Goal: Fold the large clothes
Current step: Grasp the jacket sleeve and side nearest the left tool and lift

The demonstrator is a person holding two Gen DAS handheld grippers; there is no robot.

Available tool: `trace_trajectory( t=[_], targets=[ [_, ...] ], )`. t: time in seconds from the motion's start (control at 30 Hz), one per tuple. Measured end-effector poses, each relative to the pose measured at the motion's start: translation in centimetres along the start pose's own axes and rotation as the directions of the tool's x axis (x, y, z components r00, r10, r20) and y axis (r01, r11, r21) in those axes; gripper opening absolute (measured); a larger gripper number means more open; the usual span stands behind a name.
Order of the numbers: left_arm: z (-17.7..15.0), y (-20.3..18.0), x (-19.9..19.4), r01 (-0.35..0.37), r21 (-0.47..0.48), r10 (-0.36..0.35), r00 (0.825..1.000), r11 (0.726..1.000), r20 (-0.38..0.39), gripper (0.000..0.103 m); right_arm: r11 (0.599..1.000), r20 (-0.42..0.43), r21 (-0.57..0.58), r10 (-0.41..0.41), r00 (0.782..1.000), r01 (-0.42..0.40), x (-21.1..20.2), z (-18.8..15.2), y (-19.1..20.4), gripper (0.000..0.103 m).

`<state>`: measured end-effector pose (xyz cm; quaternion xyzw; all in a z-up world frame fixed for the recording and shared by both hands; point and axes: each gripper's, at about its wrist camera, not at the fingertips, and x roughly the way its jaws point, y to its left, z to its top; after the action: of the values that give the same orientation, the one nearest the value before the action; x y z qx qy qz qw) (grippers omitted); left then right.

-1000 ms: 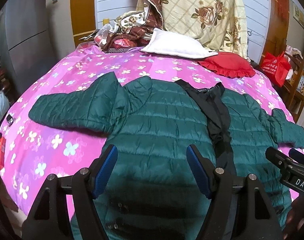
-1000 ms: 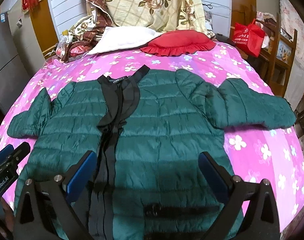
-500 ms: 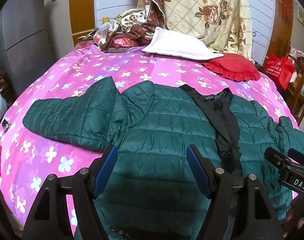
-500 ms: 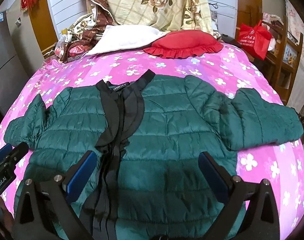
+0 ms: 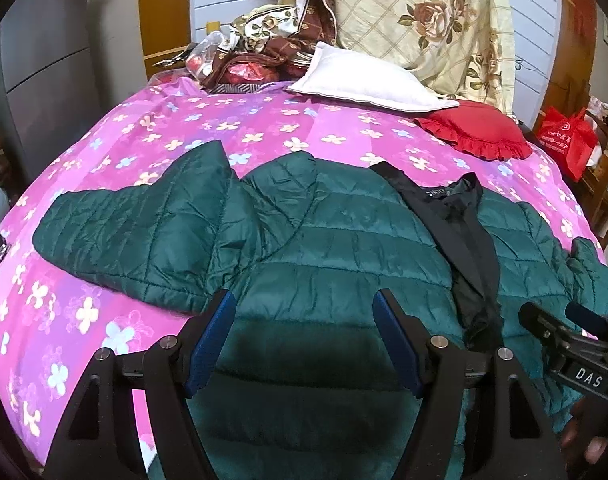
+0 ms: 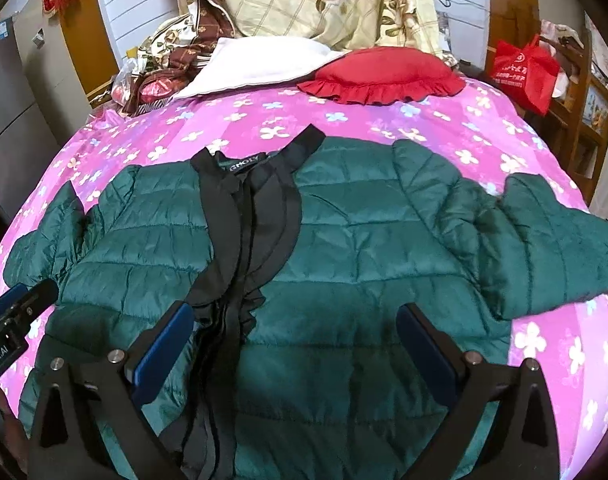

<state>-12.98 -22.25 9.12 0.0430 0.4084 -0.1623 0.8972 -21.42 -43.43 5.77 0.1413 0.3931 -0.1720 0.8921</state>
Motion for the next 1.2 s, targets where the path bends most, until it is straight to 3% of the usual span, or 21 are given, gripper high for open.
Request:
trace_trajectory(
  t=[0.5,0.9,1.07,1.2],
  targets=[
    [1.8,4.6,-0.4,-0.057,-0.056,0.060,0.997,0.997,0.049,0.051,0.998,-0.022,-0.028,0.050,0.999,-0.051,2.2,0.5,2.3,0.103],
    [2.4,10.8,0.0,-0.147,-0.135,0.154,0.987,0.980,0.044,0.051,0.999,-0.039,-0.018,0.041,0.998,-0.042,2.4,0.3,2.2,0.103],
    [2.7,16.1,1.4,-0.183,-0.236,0.189,0.982,0.954,0.003,0.051,0.999,-0.053,-0.020,0.038,0.998,-0.039,2.5,0.1,1.9,0.103],
    [2.4,22.0,2.4,-0.209,-0.382,0.221,0.975,0.900,-0.011,0.051,0.999,-0.058,-0.029,0.044,0.997,-0.046,2.4,0.1,2.0,0.103]
  ],
)
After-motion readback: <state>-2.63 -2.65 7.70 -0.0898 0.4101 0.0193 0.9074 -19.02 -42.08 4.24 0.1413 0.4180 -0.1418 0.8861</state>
